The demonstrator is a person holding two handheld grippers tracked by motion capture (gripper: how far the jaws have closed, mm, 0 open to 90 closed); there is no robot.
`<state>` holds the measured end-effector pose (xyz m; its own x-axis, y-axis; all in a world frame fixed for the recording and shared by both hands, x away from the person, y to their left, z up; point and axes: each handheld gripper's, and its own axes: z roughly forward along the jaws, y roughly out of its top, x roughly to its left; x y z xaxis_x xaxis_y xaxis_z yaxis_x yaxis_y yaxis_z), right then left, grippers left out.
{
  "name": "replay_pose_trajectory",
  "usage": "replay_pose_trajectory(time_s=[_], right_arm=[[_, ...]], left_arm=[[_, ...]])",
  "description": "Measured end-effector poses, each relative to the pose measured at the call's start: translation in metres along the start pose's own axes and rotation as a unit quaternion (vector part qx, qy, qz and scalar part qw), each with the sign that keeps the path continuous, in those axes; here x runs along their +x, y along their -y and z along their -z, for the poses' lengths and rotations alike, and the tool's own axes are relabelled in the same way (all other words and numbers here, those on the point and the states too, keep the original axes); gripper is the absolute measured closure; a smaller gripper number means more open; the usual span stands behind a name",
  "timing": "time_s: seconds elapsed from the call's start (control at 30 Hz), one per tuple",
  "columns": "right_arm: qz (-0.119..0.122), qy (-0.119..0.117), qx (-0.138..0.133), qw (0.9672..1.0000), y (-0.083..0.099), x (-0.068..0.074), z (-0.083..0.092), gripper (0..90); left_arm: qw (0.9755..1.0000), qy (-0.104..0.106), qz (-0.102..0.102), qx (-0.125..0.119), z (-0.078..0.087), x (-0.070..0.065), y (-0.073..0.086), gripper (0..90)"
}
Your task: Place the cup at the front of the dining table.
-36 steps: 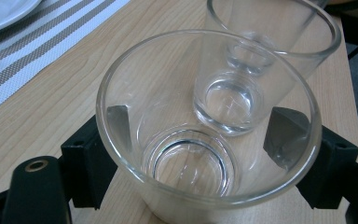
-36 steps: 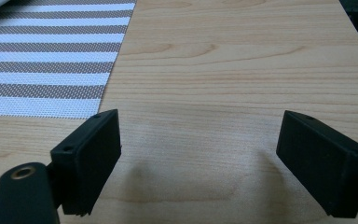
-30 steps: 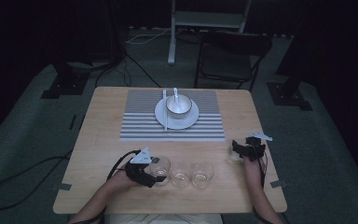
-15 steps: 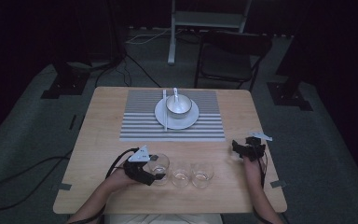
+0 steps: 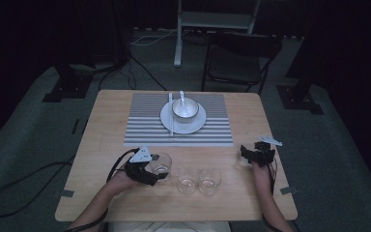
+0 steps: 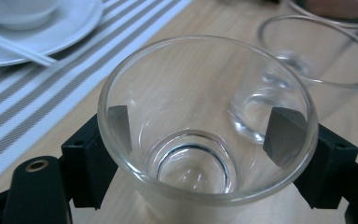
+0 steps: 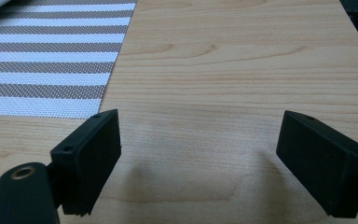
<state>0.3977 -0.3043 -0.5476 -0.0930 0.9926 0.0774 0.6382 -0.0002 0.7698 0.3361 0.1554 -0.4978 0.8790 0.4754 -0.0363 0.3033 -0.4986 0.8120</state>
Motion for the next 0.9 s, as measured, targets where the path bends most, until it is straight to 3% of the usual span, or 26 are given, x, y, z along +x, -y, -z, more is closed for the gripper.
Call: replay_pose_trajectory(time_s=[0.1, 0.27, 0.5, 0.63, 0.77, 0.87, 0.9], right_arm=[[0.000, 0.000, 0.000, 1.0000, 0.000, 0.000, 0.000, 13.1], [-0.001, -0.001, -0.001, 1.0000, 0.000, 0.000, 0.000, 13.1], [0.000, -0.001, -0.001, 1.0000, 0.000, 0.000, 0.000, 13.1], [0.001, -0.001, -0.001, 1.0000, 0.000, 0.000, 0.000, 13.1], [0.001, 0.000, -0.001, 1.0000, 0.000, 0.000, 0.000, 13.1], [0.002, 0.000, 0.000, 1.0000, 0.000, 0.000, 0.000, 13.1], [0.001, 0.000, 0.000, 1.0000, 0.000, 0.000, 0.000, 13.2]], left_arm=[[0.9999, -0.005, 0.005, -0.009, 0.003, 0.006, 0.000, 20.2], [0.9992, -0.035, 0.017, -0.010, 0.004, 0.016, -0.003, 20.2], [0.9955, -0.081, 0.045, -0.018, 0.007, 0.038, -0.007, 20.2], [0.9915, -0.113, 0.060, -0.025, 0.009, 0.049, -0.009, 20.2], [0.9849, -0.154, 0.074, -0.028, 0.009, 0.060, -0.012, 20.2], [0.9805, -0.176, 0.083, -0.029, 0.007, 0.068, -0.016, 20.2], [0.9801, -0.177, 0.086, -0.027, 0.007, 0.071, -0.017, 20.2]])
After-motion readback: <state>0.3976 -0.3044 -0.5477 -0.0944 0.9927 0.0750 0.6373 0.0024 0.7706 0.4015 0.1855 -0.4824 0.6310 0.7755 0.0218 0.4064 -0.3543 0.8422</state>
